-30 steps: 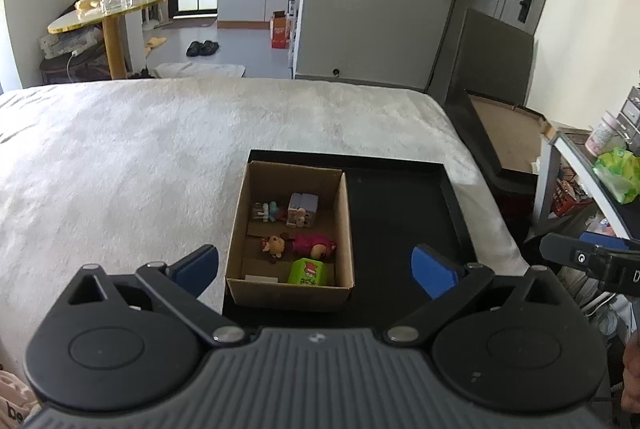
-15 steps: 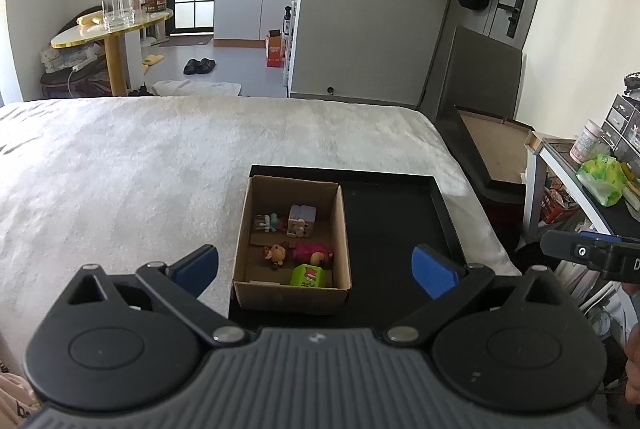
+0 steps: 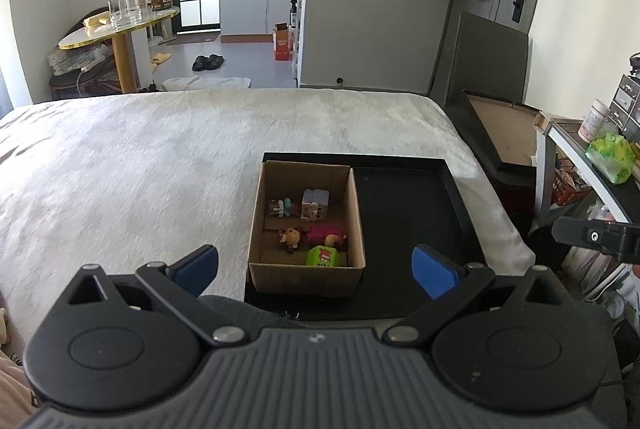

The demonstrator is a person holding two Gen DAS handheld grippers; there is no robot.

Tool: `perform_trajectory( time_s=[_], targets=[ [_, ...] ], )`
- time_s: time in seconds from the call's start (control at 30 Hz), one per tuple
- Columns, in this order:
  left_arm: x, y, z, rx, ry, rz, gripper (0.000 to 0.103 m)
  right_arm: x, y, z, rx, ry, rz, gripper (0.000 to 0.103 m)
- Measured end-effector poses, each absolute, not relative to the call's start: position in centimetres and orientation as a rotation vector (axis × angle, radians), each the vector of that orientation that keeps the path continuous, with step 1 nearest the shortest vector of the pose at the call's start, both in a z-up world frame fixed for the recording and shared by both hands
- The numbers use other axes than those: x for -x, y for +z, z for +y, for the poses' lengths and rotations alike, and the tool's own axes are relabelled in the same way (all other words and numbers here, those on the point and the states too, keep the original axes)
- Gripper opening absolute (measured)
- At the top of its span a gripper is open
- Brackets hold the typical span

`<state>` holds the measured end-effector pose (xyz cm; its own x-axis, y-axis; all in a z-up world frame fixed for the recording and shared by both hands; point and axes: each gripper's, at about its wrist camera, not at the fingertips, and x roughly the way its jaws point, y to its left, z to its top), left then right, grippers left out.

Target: Organize rigid objects

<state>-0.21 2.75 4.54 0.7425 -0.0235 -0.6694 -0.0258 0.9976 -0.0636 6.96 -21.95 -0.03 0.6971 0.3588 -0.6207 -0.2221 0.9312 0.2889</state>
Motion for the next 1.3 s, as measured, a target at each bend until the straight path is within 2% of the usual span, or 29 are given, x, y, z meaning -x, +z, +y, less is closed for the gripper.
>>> perform_trajectory(
  time_s=[1.3],
  targets=[
    [0.1, 3.4, 1.3, 0.031, -0.031, 0.766, 0.102, -5.9, -0.2, -20.7, -0.156, 0.396, 0.747, 0.103]
  ],
)
